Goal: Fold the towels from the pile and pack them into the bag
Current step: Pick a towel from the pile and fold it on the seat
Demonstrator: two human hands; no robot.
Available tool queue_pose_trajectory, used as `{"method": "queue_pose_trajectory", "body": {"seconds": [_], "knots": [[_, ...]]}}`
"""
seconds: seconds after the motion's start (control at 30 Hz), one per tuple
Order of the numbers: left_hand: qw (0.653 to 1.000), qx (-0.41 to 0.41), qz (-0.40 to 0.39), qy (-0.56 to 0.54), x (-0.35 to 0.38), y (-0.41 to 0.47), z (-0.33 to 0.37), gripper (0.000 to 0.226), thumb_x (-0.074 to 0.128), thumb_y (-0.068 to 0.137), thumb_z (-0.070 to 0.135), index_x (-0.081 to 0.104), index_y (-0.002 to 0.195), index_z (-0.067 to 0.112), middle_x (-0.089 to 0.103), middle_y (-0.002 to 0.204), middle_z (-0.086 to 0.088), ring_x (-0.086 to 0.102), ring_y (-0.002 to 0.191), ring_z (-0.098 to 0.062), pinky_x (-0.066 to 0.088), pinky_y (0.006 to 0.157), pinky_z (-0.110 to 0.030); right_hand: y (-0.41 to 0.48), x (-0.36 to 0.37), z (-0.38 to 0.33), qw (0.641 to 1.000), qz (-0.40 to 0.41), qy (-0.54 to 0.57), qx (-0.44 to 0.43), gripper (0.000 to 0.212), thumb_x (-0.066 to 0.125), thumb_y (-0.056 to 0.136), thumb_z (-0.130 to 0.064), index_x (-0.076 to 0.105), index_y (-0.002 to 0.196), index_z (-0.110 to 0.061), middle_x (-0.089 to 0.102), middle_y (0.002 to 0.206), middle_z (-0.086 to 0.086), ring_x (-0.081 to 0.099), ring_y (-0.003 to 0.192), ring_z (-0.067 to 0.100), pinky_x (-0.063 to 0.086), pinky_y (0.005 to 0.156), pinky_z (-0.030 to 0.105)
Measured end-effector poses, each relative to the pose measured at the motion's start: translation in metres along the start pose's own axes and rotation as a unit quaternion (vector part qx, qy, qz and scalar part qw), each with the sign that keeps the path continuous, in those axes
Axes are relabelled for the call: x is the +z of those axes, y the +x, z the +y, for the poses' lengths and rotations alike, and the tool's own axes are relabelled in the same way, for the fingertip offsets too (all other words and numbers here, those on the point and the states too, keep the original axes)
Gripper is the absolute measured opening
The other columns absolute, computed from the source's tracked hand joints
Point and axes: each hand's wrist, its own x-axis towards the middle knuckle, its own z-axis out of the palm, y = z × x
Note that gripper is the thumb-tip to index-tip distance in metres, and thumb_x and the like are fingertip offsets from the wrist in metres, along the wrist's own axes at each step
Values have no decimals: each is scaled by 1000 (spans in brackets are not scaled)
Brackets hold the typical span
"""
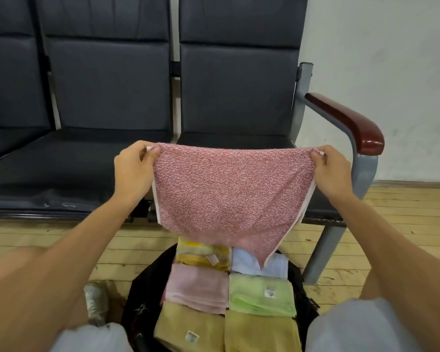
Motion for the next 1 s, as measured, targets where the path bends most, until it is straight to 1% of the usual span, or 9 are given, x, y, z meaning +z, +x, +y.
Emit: {"method": "queue_pose_trajectory", "body": {"seconds": [0.13,0.3,0.43,0.53,0.6,0.67,0.8,0.9,1.0], "knots": [[997,39,8,66,-4,1,-3,21,54,98,23,70,108,12,66,94,-4,57,88,-14,39,78,-24,0,-4,4,998,13,-35,-42,30,48,102,-24,68,110,-4,69,107,14,58,97,23,34,82,26],[997,38,0,70,-8,2,-5,23,54,98,26,70,106,13,65,86,4,56,73,-3,38,66,-12,-2,-5,8,998,-9,-48,-41,30,50,101,-29,69,111,-8,71,99,12,65,90,28,49,92,40],[998,16,-8,63,-10,3,-6,24,52,99,28,69,106,13,69,91,-1,62,83,-13,43,73,-25,-3,-5,8,997,-26,-59,-37,29,49,101,-30,68,110,-10,70,97,11,65,89,26,49,89,38],[999,-20,-24,31,-9,5,-7,22,53,99,27,68,106,13,69,95,-2,64,87,-16,51,80,-36,-1,-2,6,999,-41,-9,-1,26,52,101,-27,67,111,-9,70,102,11,66,89,27,57,82,42],[997,-70,-33,-21,-8,6,-8,18,53,98,25,67,103,14,69,96,-5,66,87,-20,57,78,-43,0,0,3,995,-56,62,53,22,55,99,-24,67,111,-9,68,105,9,67,89,25,59,69,31],[989,-119,-34,-82,-7,6,-7,13,55,98,20,66,101,14,69,97,-9,67,83,-19,58,71,-36,0,0,0,985,-61,128,100,20,56,98,-22,67,109,-9,68,103,6,67,87,18,57,66,24],[977,-155,-26,-142,-8,7,-2,15,57,96,14,65,109,12,68,96,-1,65,88,-12,52,70,-24,1,-4,-2,962,-75,215,152,17,56,99,-20,66,109,-11,67,104,5,65,89,14,54,64,21],[972,-170,-17,-163,-10,9,-2,20,58,96,14,66,114,11,67,94,1,64,87,-9,51,72,-23,2,-5,-1,956,-69,234,163,22,55,99,-21,66,116,-11,63,112,3,62,93,14,48,64,19],[977,-153,-16,-148,-11,9,-3,22,58,96,16,67,115,10,69,98,-1,64,90,-10,53,77,-25,2,-6,-2,958,-76,231,153,21,56,98,-18,69,111,-8,66,106,3,62,93,15,49,66,18]]}}
